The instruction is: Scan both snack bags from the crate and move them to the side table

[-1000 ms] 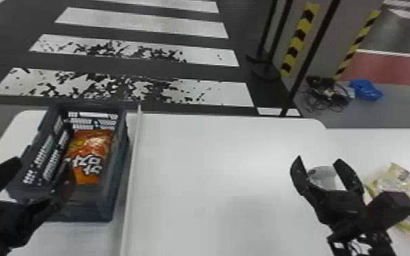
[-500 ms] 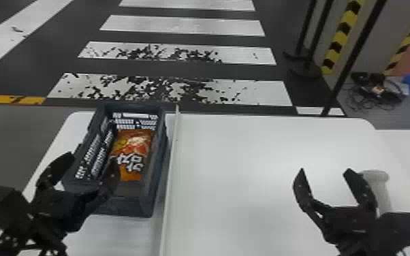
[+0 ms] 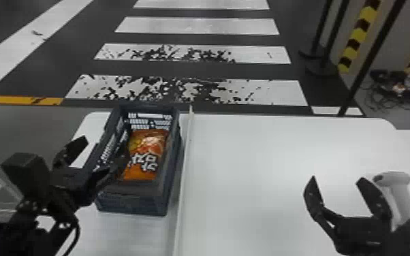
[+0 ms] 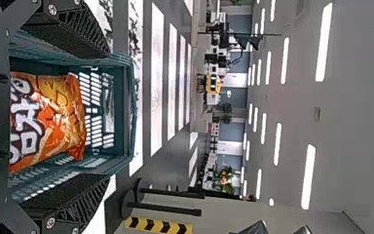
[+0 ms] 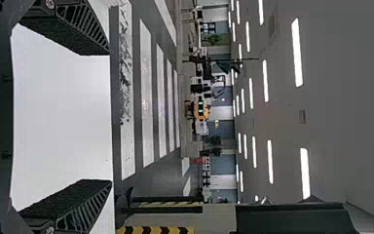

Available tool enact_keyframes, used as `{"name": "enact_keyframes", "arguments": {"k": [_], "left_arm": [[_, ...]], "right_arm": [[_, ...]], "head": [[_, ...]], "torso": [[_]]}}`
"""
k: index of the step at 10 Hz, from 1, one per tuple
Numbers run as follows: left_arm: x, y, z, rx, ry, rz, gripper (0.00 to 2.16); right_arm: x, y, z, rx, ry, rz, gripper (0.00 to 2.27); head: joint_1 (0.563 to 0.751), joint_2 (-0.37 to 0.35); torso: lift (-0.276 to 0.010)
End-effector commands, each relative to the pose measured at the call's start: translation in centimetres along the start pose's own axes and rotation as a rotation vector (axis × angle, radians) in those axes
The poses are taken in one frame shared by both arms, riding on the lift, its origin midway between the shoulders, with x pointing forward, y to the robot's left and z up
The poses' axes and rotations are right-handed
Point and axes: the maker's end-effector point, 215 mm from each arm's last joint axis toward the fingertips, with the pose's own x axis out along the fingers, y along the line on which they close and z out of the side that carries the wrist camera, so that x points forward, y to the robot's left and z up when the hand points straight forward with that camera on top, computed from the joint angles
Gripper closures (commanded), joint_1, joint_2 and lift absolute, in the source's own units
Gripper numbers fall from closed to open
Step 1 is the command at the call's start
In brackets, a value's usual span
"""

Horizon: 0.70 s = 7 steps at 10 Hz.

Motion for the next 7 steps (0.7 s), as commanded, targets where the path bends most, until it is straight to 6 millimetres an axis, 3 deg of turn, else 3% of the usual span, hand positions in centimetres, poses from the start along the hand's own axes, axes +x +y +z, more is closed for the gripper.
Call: {"name": "enact_keyframes", "arguments": {"k": [1, 3, 4, 7], "left_arm": [[1.5, 0.8, 0.2, 0.016, 0.047, -0.009, 0.14], [3.6, 1.0, -0.2, 0.043, 0.142, -0.051, 0.14], [4.8, 0.7, 1.2, 0.087, 0.137, -0.077, 0.14], [7.9, 0.1, 0.4, 0.162, 0.204, -0.150, 0.14]], "right_arm": [[-0.2, -0.1, -0.3, -0.001, 0.008, 0.000, 0.05], [-0.2, -0.3, -0.6, -0.001, 0.018, -0.003, 0.05], [-0.2, -0.3, -1.0, 0.000, 0.030, -0.003, 0.05], [-0.4, -0.7, -1.4, -0.001, 0.045, -0.009, 0.05]], "head": [[0.695, 0.040], [0.695, 0.042], [0.695, 0.039], [0.695, 0.026]], "torso": [[-0.099], [-0.099], [-0.099], [-0.099]]}}
